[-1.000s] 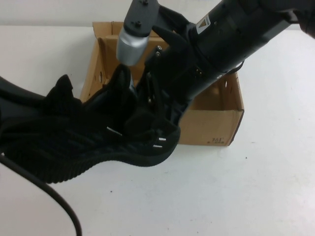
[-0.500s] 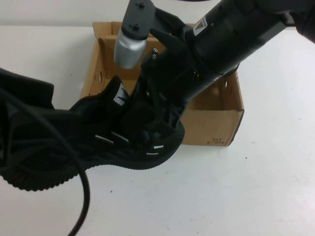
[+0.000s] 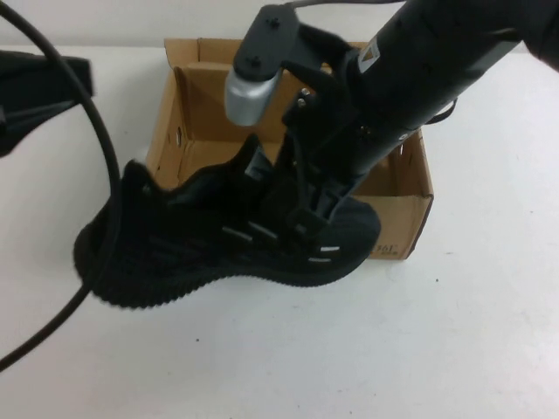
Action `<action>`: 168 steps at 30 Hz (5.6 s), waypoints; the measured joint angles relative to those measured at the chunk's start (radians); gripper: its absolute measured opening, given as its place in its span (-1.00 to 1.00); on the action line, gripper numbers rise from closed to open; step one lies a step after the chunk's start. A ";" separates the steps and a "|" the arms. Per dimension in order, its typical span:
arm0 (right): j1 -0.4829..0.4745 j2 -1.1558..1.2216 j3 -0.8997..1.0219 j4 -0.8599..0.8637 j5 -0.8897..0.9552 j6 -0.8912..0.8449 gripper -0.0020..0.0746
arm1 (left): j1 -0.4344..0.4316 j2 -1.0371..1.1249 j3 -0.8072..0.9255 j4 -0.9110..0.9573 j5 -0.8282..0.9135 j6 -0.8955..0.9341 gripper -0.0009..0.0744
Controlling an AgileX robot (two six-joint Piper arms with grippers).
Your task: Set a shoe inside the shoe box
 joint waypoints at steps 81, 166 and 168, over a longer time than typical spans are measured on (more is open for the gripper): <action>-0.243 0.274 -0.660 -0.190 -0.092 0.388 -0.98 | 0.000 -0.235 0.113 0.344 0.120 -0.021 -0.98; -0.264 -1.265 1.486 0.271 -0.606 -0.100 -0.99 | -0.048 -0.929 0.941 0.948 -0.591 -0.520 -0.98; -0.264 -1.265 1.486 0.270 -0.596 -0.100 -0.99 | -0.048 -0.932 0.980 0.987 -0.617 -0.563 -0.98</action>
